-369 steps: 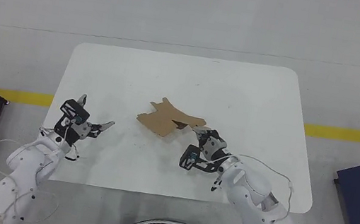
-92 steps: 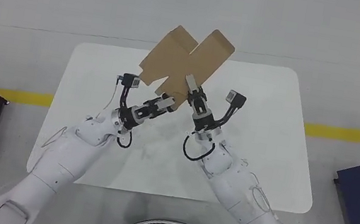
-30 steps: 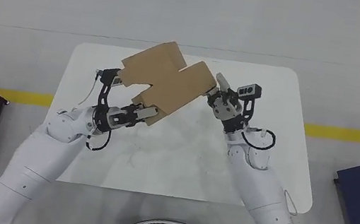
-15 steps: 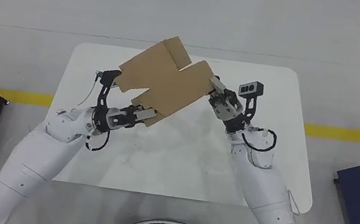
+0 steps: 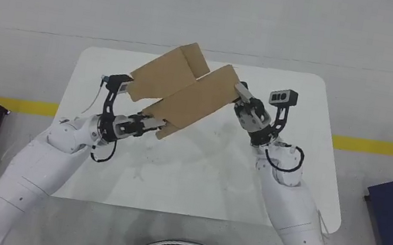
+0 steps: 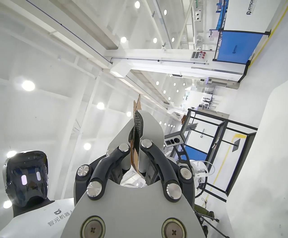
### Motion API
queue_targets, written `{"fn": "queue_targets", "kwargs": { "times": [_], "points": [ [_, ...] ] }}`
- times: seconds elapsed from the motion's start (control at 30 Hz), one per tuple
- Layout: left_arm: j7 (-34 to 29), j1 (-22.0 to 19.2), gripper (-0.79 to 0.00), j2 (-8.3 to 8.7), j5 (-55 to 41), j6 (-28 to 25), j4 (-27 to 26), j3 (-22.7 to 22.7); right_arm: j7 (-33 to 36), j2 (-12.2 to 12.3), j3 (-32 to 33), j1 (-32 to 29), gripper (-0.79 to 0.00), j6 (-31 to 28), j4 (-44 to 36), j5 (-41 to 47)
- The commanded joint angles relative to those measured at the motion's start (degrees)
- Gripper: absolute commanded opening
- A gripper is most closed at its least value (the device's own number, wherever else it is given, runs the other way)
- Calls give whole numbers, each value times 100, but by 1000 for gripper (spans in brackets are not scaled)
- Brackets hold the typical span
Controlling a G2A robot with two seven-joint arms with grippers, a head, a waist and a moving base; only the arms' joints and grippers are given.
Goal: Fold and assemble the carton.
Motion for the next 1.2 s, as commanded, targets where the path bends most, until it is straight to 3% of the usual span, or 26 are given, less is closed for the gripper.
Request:
{"fn": "queue_targets", "kwargs": {
  "times": [0.0, 0.3, 0.47, 0.67, 0.9, 1.03, 1.13, 1.17],
  "points": [
    [12, -18, 0, 12, -5, -12, 25, 4, 65, 6, 1, -13, -785, 7, -33, -11],
    [224, -58, 0, 96, 94, -224, 425, -197, 13, 17, 34, -20, -785, -14, -47, -89],
    [293, -49, 0, 135, 133, -292, 515, -362, -370, 15, -1, 16, -785, -93, -3, -708],
    [359, -22, 0, 158, 216, -335, 675, -524, -666, -5, -73, 49, -785, -96, -17, -850],
    [422, 91, 0, 178, -241, -308, 909, -771, -849, -16, -79, 90, -785, -112, 57, -856],
    [188, 102, -80, 160, -762, 162, 920, -725, -873, -24, -128, 125, -785, -92, 85, -894],
    [-167, 34, -222, 95, -1387, 589, 953, -561, -844, -32, -178, 164, -785, -104, 98, -872],
    [-287, 0, -317, 73, -1537, 681, 981, -517, -839, -34, -187, 172, -785, -108, 108, -867]
  ]
}}
